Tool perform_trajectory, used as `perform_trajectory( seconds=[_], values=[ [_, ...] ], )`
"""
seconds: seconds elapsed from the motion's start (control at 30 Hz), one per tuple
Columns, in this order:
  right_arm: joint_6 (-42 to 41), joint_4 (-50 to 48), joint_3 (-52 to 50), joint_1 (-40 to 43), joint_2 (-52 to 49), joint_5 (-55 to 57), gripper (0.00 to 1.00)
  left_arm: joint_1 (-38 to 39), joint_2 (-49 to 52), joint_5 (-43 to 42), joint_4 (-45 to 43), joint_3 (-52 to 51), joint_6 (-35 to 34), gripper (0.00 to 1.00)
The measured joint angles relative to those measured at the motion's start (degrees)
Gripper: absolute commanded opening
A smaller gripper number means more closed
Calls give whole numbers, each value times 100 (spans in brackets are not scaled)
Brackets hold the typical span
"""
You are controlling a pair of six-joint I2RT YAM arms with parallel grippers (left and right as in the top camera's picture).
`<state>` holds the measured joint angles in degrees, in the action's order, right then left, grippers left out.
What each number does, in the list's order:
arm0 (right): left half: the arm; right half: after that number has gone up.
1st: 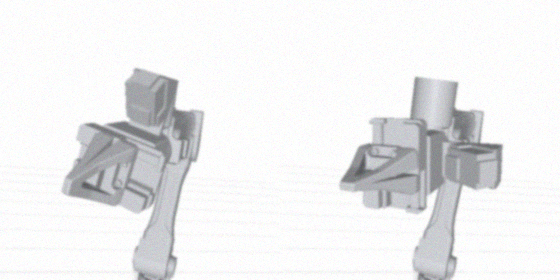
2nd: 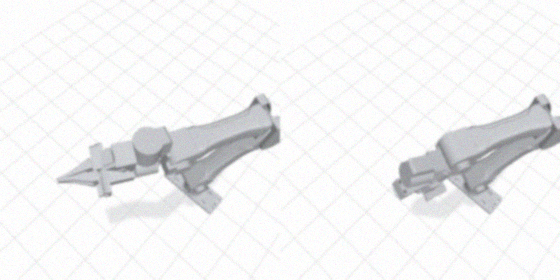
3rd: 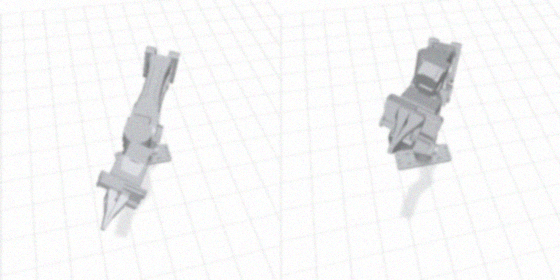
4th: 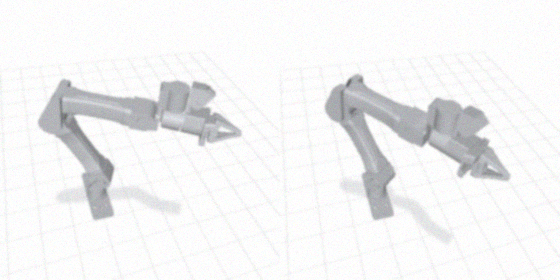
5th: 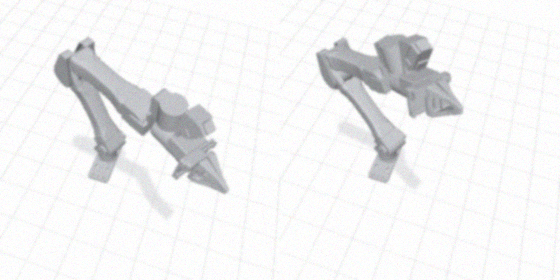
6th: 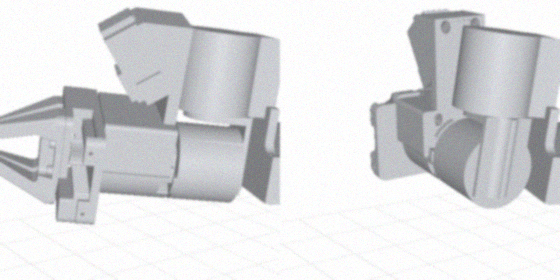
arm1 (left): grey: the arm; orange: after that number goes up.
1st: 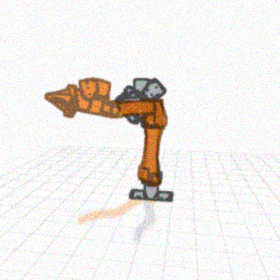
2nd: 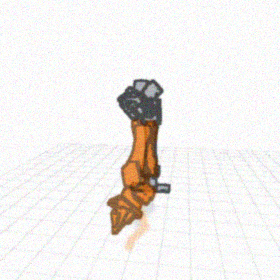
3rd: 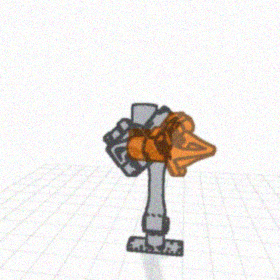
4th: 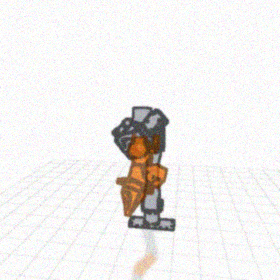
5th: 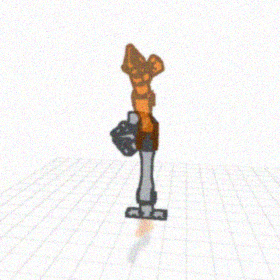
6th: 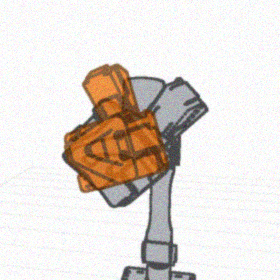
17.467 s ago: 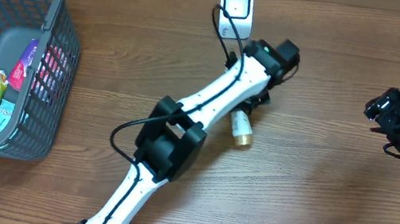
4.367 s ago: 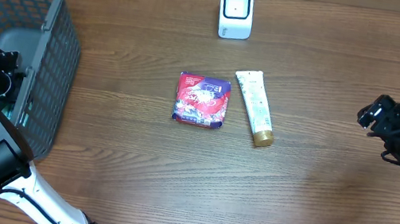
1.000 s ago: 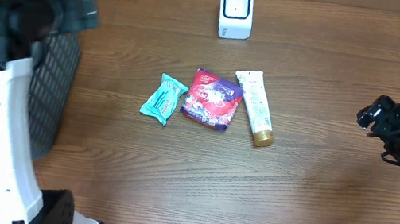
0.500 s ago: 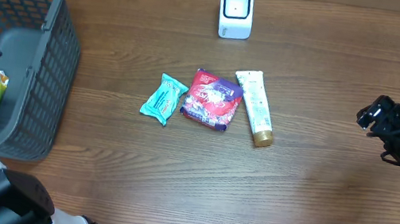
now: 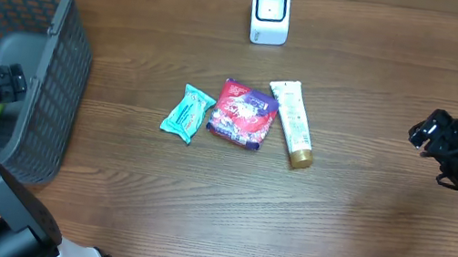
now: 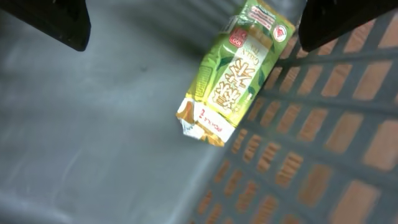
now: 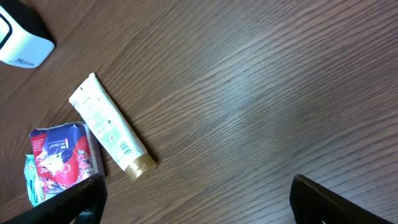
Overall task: Scan the item barcode
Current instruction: 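Reach into the basket and grasp the yellow-green Pokka drink pouch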
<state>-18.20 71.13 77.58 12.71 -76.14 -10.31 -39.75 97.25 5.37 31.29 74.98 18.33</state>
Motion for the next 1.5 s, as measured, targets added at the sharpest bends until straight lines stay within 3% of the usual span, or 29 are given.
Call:
perform_trajectory(
  seconds=[0.27,0.57,0.87,0.93,1.1,1.3,1.43,1.5],
  values=[
    [4,-2,-2,0,-2,2,95,0,339,4,-337,-190,1023,96],
    [2,44,-39,0,-31,2,95,-7,981,264,-1056,-271,1082,96],
    [2,44,-39,0,-33,0,95,-286,1263,352,-1137,-269,1056,94],
    [4,48,-39,0,-33,0,95,-332,1335,361,-1224,-258,968,90],
    [0,94,-39,0,-33,0,95,-343,1360,380,-1279,-258,680,61],
    [0,90,-39,0,-33,0,95,-337,1360,-48,-914,-245,243,33],
    [2,90,-39,0,-33,0,95,-297,1355,-240,-748,-170,-168,4],
    [2,74,-39,0,-33,0,95,-269,1322,-343,-721,-120,-398,4]
  ],
)
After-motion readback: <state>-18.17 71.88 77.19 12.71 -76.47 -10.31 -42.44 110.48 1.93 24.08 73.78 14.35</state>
